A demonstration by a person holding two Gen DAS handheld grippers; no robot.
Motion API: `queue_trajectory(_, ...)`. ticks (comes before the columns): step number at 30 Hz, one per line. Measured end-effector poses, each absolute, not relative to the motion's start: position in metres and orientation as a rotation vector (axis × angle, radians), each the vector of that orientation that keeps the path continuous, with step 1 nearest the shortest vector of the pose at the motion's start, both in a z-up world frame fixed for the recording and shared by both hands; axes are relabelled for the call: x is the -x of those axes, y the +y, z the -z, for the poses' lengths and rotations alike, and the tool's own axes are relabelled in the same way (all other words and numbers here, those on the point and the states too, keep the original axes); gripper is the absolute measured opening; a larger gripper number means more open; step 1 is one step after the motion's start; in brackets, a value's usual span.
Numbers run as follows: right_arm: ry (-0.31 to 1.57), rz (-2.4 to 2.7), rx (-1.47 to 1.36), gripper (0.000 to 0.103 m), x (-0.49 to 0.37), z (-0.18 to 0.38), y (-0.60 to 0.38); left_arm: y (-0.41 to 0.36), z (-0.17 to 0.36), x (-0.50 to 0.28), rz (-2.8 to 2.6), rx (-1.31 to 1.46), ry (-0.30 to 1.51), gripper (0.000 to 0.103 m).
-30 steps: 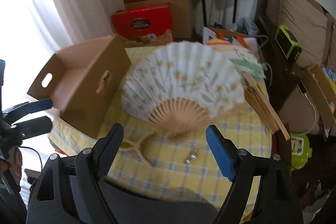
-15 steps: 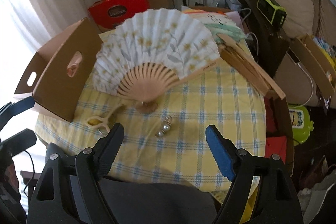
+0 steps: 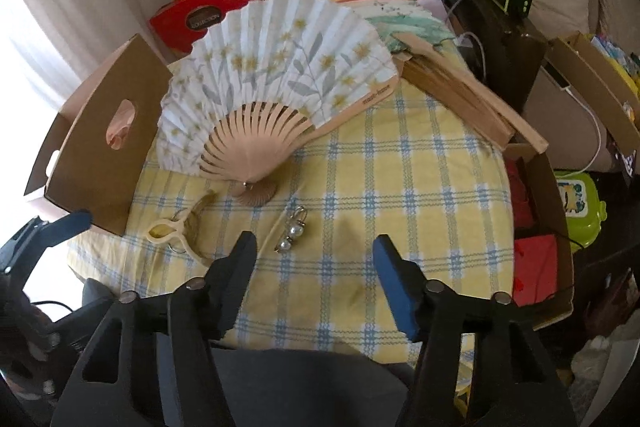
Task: Organize objects
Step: 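Move the left tool to the cream claw clip while the right tool approaches the silver charm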
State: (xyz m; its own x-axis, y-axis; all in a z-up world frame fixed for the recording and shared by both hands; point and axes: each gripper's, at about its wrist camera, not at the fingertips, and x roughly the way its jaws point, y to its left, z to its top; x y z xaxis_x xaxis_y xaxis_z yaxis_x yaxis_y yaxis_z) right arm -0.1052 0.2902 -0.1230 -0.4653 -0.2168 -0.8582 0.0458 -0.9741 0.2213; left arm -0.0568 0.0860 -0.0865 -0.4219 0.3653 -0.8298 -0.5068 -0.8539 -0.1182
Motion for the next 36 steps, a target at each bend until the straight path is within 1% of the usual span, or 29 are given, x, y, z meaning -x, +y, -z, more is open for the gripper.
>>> queue_trajectory(2,-0.259,2.537,-1.546,0.056,0.108,0.127,0.288,0.09,0.093,0.063,-2.245,1.306,0.216,0.076)
queue_trajectory(4,-0.249,2.53,-1.553,0.047,0.112,0.13,0.284,0.093,0.098,0.065,-2.233,1.318,0.237,0.074)
queue_trajectory(6,-0.238,2.523,-1.564,0.046,0.117,0.134,0.281,0.097,0.102,0.068,-2.226,1.324,0.269,0.073)
queue_trajectory(16,-0.192,2.539,-1.605,0.039,0.135,0.151,0.269,0.101,0.118,0.082,-2.177,1.356,0.324,0.073)
queue_trajectory(22,-0.081,2.566,-1.587,0.037,0.137,0.156,0.259,0.099,0.126,0.085,-2.151,1.389,0.337,0.078)
queue_trajectory(24,-0.059,2.568,-1.587,0.035,0.137,0.157,0.258,0.098,0.13,0.087,-2.141,1.405,0.347,0.078)
queue_trajectory(25,-0.048,2.569,-1.587,0.03,0.137,0.157,0.258,0.098,0.132,0.087,-2.132,1.412,0.347,0.078)
queue_trajectory(28,-0.035,2.57,-1.583,0.023,0.137,0.158,0.26,0.097,0.135,0.087,-2.112,1.426,0.355,0.07)
queue_trajectory(29,-0.039,2.57,-1.583,0.022,0.137,0.158,0.258,0.097,0.136,0.087,-2.11,1.429,0.367,0.064)
queue_trajectory(30,-0.04,2.571,-1.581,0.018,0.137,0.158,0.259,0.098,0.137,0.086,-2.106,1.432,0.378,0.053)
queue_trajectory(32,-0.037,2.574,-1.58,0.014,0.138,0.158,0.26,0.101,0.14,0.086,-2.098,1.441,0.404,0.039)
queue_trajectory(34,-0.045,2.573,-1.579,0.011,0.138,0.158,0.26,0.103,0.139,0.083,-2.101,1.432,0.428,0.035)
queue_trajectory(35,-0.06,2.573,-1.575,0.01,0.137,0.158,0.263,0.104,0.138,0.082,-2.097,1.428,0.432,0.031)
queue_trajectory(36,-0.071,2.572,-1.573,0.009,0.137,0.158,0.264,0.105,0.138,0.081,-2.095,1.425,0.436,0.03)
